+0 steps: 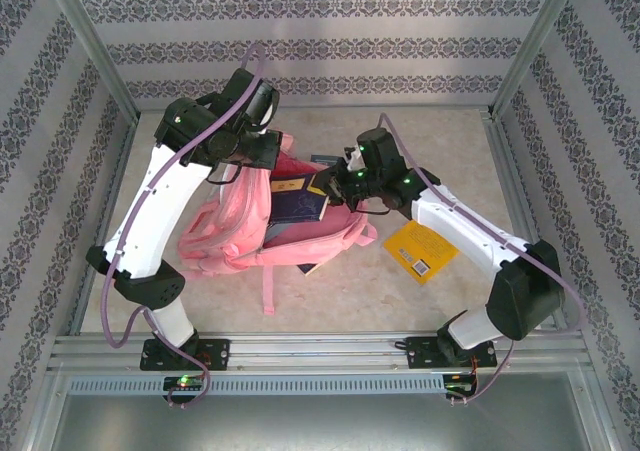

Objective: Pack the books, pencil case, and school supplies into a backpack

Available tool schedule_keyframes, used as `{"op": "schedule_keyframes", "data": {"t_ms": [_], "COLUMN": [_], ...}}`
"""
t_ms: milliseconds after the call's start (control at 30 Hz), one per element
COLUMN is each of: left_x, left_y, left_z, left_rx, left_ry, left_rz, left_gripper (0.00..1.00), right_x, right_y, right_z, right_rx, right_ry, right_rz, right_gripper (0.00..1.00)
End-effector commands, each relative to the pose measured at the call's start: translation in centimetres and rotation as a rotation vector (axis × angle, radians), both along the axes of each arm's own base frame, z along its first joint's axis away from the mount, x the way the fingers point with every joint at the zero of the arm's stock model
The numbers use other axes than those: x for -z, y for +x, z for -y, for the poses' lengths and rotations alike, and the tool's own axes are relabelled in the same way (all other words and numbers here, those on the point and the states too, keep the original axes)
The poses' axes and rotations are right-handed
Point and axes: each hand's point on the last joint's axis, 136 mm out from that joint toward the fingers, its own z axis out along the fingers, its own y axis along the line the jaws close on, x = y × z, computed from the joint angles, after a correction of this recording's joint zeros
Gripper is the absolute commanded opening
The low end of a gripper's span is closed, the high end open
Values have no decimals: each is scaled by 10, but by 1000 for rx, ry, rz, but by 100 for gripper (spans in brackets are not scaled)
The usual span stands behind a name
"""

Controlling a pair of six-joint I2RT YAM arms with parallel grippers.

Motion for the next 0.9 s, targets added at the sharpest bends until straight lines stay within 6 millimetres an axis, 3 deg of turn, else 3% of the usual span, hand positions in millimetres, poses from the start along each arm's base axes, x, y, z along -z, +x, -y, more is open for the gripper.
{"op": "schedule_keyframes", "data": {"t_ms": [0, 100, 467, 567, 633, 767, 867], "left_x": [-41, -43, -53, -52, -51, -45, -39], "left_y": [14, 16, 22, 26, 28, 33, 36], "left_z": [-1, 3, 0, -1, -2, -9, -17], "left_rx": [-22, -13, -20, -26, -32, -53, -78], "left_ry": [-90, -105, -116, -125, -128, -123, -114], "left_rz": [173, 182, 229, 224, 220, 209, 202], "left_gripper": [0, 0, 0, 0, 0, 0, 0], "right_x": [-15, -3, 52, 55, 46, 19, 1], "right_y": [13, 26, 59, 68, 71, 72, 67], "right_z": [-12, -27, -118, -137, -141, -128, -112], "right_rx": [49, 73, 7, -13, -24, -45, -63], "right_ry": [-12, -42, -115, -102, -83, -101, -115], "right_rz": [55, 82, 97, 134, 169, 279, 346], "right_gripper": [0, 0, 0, 20, 35, 59, 67]}}
